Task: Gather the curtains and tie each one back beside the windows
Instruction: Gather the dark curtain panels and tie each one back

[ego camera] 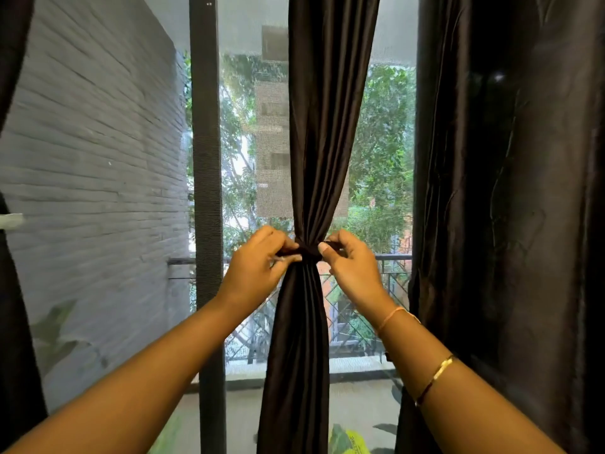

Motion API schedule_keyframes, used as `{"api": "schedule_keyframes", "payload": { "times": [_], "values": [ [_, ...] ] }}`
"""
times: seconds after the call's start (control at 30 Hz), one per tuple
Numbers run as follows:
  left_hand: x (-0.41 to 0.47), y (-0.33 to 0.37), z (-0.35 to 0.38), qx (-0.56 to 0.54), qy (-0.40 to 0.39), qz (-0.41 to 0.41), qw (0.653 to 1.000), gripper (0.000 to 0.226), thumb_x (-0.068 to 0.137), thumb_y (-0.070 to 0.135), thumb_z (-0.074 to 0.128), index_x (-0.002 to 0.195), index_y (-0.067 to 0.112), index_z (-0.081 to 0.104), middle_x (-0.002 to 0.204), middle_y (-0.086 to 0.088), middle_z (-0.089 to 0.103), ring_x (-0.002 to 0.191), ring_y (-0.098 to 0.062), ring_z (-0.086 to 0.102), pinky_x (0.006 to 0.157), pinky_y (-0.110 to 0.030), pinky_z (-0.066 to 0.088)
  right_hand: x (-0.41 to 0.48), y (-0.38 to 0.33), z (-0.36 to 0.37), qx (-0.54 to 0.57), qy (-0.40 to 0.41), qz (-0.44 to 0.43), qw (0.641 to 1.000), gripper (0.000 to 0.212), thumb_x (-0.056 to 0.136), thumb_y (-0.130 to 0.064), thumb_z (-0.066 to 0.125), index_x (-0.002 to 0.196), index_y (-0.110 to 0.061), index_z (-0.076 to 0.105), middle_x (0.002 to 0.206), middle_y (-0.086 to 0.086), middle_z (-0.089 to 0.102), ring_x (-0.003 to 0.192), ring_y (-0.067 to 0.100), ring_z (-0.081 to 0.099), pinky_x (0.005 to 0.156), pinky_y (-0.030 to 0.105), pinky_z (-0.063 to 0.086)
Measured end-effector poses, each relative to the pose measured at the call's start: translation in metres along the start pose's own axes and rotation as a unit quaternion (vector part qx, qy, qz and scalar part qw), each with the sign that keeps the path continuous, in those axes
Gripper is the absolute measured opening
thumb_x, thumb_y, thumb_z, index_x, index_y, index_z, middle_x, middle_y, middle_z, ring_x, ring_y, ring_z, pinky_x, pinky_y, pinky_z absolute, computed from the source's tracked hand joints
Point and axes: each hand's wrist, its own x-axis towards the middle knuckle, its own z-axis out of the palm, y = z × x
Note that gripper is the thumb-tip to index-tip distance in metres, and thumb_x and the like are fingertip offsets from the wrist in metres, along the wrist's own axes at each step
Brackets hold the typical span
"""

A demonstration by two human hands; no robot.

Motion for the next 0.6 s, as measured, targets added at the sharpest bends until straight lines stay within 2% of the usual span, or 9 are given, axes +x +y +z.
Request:
{"api": "schedule_keyframes", "payload": {
  "times": [0.07,0.13,0.2,0.27,0.33,0.43,0.53,0.6],
  "values": [
    [0.004,-0.003,-0.002,-0.027,-0.006,-0.023,0.999,0.011,0.075,0.009,0.075,0.081,0.007,0.065,0.075,0.013,0.049,0.071,0.003,0.051,0.062,-0.008,0.039,0.0,0.002,-0.001,0.027,0.007,0.016,0.999,0.025,0.092,-0.01,0.055,0.069,-0.017,0.046,0.074,0.002,0.05,0.072,0.018,0.046,0.068,0.036,0.041],
    [0.01,-0.006,-0.005,-0.038,-0.029,-0.035,0.998,0.014,0.073,0.009,0.077,0.075,0.012,0.063,0.073,0.011,0.049,0.067,-0.001,0.051,0.059,-0.011,0.039,0.001,0.003,-0.002,0.066,0.018,0.04,0.997,0.025,0.092,-0.009,0.055,0.069,-0.015,0.047,0.076,0.005,0.051,0.078,0.022,0.051,0.067,0.034,0.049],
    [0.015,-0.009,-0.009,-0.05,-0.063,-0.032,0.996,0.02,0.073,0.007,0.077,0.072,0.018,0.061,0.073,0.011,0.049,0.068,0.003,0.053,0.06,-0.007,0.039,0.003,0.004,-0.003,0.115,0.024,0.07,0.991,0.026,0.092,-0.007,0.054,0.068,-0.014,0.047,0.075,0.003,0.05,0.081,0.022,0.055,0.068,0.031,0.055],
    [0.018,-0.011,-0.013,-0.057,-0.097,-0.029,0.993,0.03,0.073,0.003,0.076,0.07,0.026,0.057,0.074,0.009,0.049,0.07,0.007,0.053,0.063,-0.004,0.04,0.005,0.005,-0.006,0.161,0.026,0.1,0.982,0.026,0.092,-0.004,0.053,0.069,-0.012,0.045,0.081,0.008,0.05,0.082,0.022,0.056,0.074,0.036,0.056],
    [0.019,-0.012,-0.018,-0.039,-0.123,-0.018,0.991,0.041,0.073,0.004,0.076,0.065,0.036,0.05,0.072,0.009,0.048,0.069,0.004,0.051,0.062,-0.004,0.038,0.007,0.006,-0.011,0.197,0.028,0.123,0.972,0.027,0.092,-0.001,0.052,0.069,-0.011,0.043,0.086,0.012,0.051,0.08,0.022,0.059,0.076,0.039,0.056],
    [0.019,-0.013,-0.024,-0.032,-0.143,-0.006,0.989,0.043,0.074,0.012,0.076,0.063,0.04,0.046,0.072,0.008,0.048,0.069,-0.002,0.049,0.062,-0.01,0.04,0.01,0.007,-0.018,0.233,0.016,0.14,0.962,0.026,0.092,0.002,0.051,0.071,-0.011,0.042,0.09,0.017,0.052,0.084,0.027,0.061,0.077,0.039,0.056],
    [0.016,-0.012,-0.026,-0.041,-0.157,-0.006,0.987,0.041,0.074,0.013,0.076,0.064,0.039,0.047,0.073,0.007,0.049,0.071,-0.008,0.052,0.065,-0.019,0.045,0.009,0.01,-0.021,0.262,0.004,0.16,0.952,0.029,0.092,0.004,0.05,0.07,-0.012,0.039,0.087,0.016,0.054,0.076,0.024,0.064,0.07,0.034,0.058],
    [0.011,-0.013,-0.023,-0.051,-0.166,-0.011,0.985,0.042,0.074,0.012,0.077,0.063,0.039,0.047,0.07,0.009,0.048,0.069,-0.005,0.05,0.064,-0.018,0.044,0.006,0.015,-0.021,0.293,-0.002,0.196,0.936,0.029,0.091,0.007,0.048,0.071,-0.012,0.038,0.084,0.013,0.057,0.068,0.02,0.067,0.063,0.03,0.06]
  ]
}}
